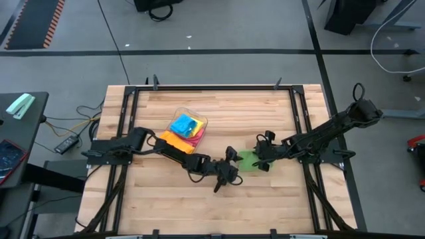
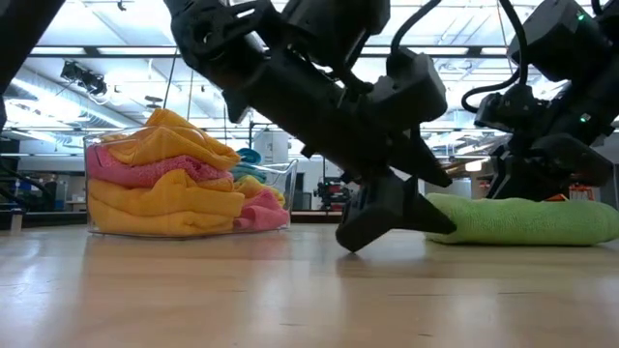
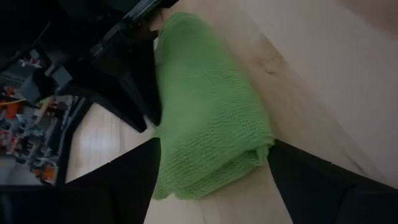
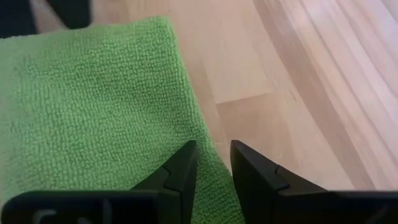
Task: Fold microfiber towels
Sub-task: Put the folded green microfiber towel into the transparent bin
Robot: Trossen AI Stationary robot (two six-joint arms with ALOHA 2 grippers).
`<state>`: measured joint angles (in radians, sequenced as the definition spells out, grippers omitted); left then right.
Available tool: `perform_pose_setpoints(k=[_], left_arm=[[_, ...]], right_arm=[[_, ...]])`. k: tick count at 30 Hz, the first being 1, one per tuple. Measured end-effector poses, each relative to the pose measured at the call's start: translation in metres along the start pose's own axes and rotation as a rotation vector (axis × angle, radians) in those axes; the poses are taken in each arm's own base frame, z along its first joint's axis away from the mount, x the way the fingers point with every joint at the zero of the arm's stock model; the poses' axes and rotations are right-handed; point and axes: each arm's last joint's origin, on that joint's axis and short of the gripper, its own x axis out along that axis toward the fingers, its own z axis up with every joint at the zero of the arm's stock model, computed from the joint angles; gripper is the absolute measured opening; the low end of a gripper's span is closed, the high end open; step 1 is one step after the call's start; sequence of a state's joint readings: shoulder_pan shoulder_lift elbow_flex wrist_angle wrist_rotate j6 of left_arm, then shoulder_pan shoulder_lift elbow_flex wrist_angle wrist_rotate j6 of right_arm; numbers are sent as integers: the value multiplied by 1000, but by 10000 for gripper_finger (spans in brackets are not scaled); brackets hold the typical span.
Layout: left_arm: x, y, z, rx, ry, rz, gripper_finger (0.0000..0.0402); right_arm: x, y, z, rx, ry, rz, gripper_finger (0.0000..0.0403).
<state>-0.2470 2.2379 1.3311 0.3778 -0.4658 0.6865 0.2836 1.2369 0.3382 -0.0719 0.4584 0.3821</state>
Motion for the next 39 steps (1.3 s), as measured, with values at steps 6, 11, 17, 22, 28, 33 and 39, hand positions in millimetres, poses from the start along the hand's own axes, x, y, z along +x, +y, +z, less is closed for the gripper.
perform_pose_setpoints(k=[6,11,17,22,28,33,39], left_arm=[[3,4,-6,63,28,-8,299],[4,3,-10,52,33,-74,290],[10,12,-12,-1,33,-141,288],[16,27,-10,-27,71,-203,273],[20,34,-15,-103,64,-251,211],[22,37,-17,-178,79,-234,140],[22,37,-16,-265,83,-228,38]], right_arm=[[0,0,0,4,2,7,106],[0,0,0,10,0,8,106],[0,1,0,14,2,24,106],[-1,2,5,20,-9,32,106],[-5,2,8,-13,-9,32,106],[-25,13,29,-147,-56,78,106],[-42,33,36,-285,-107,196,107]])
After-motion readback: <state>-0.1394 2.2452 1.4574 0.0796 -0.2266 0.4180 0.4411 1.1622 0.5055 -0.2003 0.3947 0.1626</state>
